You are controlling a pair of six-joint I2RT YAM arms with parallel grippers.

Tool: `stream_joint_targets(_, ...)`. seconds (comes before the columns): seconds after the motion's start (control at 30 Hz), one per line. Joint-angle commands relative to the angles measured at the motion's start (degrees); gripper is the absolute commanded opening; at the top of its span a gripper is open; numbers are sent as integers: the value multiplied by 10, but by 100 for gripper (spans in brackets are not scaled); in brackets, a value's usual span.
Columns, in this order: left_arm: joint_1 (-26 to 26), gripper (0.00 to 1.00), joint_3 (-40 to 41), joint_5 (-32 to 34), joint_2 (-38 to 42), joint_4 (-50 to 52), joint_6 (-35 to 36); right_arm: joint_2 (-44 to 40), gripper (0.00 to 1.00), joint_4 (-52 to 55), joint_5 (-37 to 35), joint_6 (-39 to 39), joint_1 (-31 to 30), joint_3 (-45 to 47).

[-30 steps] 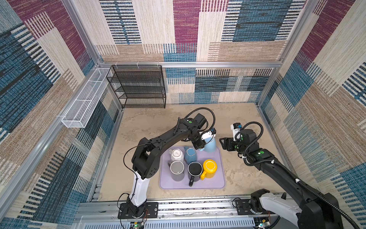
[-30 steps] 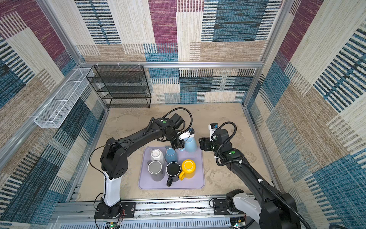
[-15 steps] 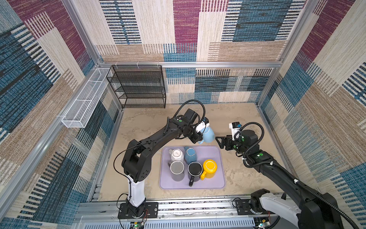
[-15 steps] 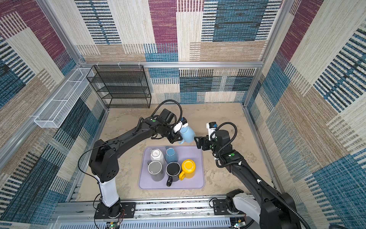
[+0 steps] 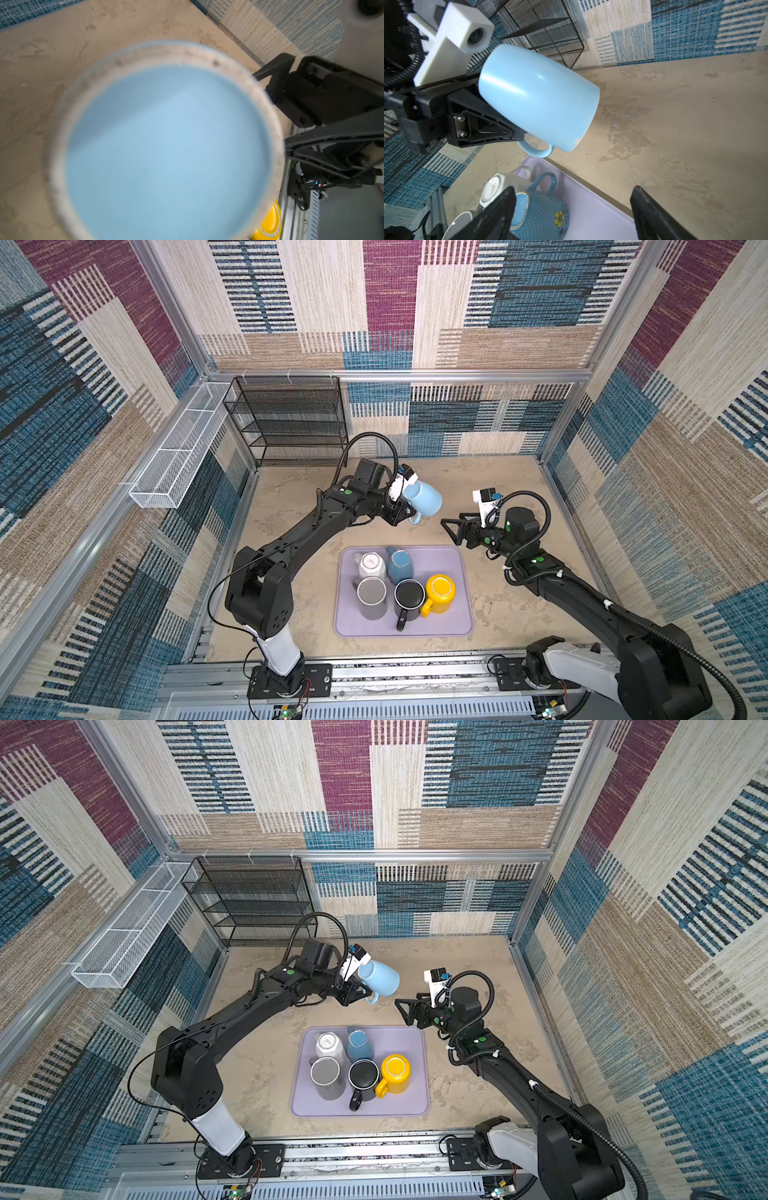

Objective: Turn the mug right side up
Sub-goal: Place the mug at the top-right of the table.

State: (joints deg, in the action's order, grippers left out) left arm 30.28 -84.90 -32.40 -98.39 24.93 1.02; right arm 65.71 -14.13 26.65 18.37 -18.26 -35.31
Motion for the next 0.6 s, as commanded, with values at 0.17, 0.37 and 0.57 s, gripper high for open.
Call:
stream_joint_targets(0.17, -33, 0, 19, -122, 44, -133, -64, 29, 84, -105, 76, 21, 0, -28)
stream_joint_targets(0.37, -59, 0, 22, -165, 77, -177, -95, 61, 79, -149, 137, 33, 0, -66)
stream_joint_targets(0.57, -76, 0, 48, -213, 103, -253, -146, 86, 76, -204, 205, 63, 1, -96)
